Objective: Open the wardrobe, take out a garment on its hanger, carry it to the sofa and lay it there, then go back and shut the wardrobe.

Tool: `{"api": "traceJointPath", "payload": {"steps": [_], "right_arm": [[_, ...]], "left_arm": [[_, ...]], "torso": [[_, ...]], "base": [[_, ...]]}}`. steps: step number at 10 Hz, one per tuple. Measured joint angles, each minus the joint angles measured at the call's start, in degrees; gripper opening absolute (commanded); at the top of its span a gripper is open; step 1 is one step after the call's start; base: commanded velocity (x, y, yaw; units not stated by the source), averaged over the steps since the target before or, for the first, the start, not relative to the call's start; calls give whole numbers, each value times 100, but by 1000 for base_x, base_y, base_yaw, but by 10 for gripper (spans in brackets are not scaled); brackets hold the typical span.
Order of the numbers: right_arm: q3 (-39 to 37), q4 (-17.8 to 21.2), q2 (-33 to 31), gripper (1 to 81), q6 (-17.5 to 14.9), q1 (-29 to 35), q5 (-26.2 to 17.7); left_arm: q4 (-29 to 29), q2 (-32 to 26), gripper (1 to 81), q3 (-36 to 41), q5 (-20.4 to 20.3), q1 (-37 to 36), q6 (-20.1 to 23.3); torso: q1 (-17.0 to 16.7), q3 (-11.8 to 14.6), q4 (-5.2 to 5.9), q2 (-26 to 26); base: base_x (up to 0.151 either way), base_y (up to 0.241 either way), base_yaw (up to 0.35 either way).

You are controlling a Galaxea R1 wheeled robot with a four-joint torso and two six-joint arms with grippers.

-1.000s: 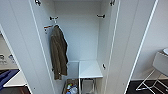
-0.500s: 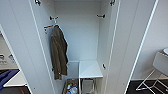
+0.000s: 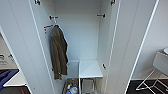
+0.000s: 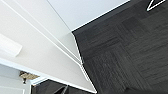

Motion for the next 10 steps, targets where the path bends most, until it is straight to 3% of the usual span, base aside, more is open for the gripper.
{"api": "traceJointPath", "payload": {"steps": [3,7,10], "right_arm": [[-33,179,-297,811,319,1036,-446],[-165,586,-533,811,469,2433,-1331],[199,842,-474,811,529,2670,-1854]], "left_arm": [[2,-110,811,-325,603,-1425,-345],[37,-151,811,-670,2081,-3530,-577],[63,295,811,-824,3334,-4518,-638]], "torso": [[4,-2,0,2],[9,-9,0,9],[9,-11,0,11]], "base": [[0,0,0],[0,0,0],[0,0,0]]}}
